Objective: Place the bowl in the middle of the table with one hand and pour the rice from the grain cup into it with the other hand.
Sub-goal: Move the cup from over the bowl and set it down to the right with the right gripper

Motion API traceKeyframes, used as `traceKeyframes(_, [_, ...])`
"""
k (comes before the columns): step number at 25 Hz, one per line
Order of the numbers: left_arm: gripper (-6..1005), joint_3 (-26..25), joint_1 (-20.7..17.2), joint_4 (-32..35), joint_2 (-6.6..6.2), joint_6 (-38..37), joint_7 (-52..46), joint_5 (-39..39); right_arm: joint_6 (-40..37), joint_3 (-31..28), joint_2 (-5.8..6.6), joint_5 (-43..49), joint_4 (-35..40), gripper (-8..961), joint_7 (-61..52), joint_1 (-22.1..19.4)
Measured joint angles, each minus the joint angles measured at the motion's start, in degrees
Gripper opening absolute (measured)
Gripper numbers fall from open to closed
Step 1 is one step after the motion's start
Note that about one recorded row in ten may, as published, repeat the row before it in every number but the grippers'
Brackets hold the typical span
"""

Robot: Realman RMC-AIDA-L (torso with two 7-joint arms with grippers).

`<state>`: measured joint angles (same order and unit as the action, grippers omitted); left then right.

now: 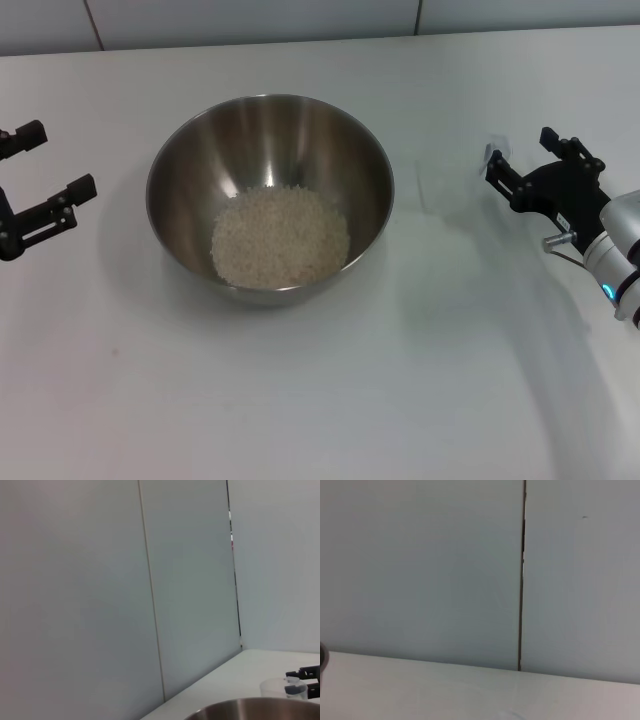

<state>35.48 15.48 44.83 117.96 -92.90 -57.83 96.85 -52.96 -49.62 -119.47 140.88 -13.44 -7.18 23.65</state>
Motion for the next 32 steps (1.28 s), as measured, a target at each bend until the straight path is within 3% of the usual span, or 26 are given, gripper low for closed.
traceKeyframes(8, [782,-0.2,-0.1,-0.1,0.07,0.0,0.0,0.0,-0.3,0.4,-0.06,0.0,0.0,809,0.0,-0.3])
traceKeyframes(21, [782,-0.2,-0.1,-0.1,0.07,-0.1,0.0,-0.1,-1.7,0.7,-0.26,0.5,-1.5,810,0.4,-3.3])
traceKeyframes(32, [783,-0.6,0.3,-0.1,-0.17,-2.8,-0.7,-0.5,-10.4,8.0,-0.26,0.5,-1.8,809,0.0,-8.7])
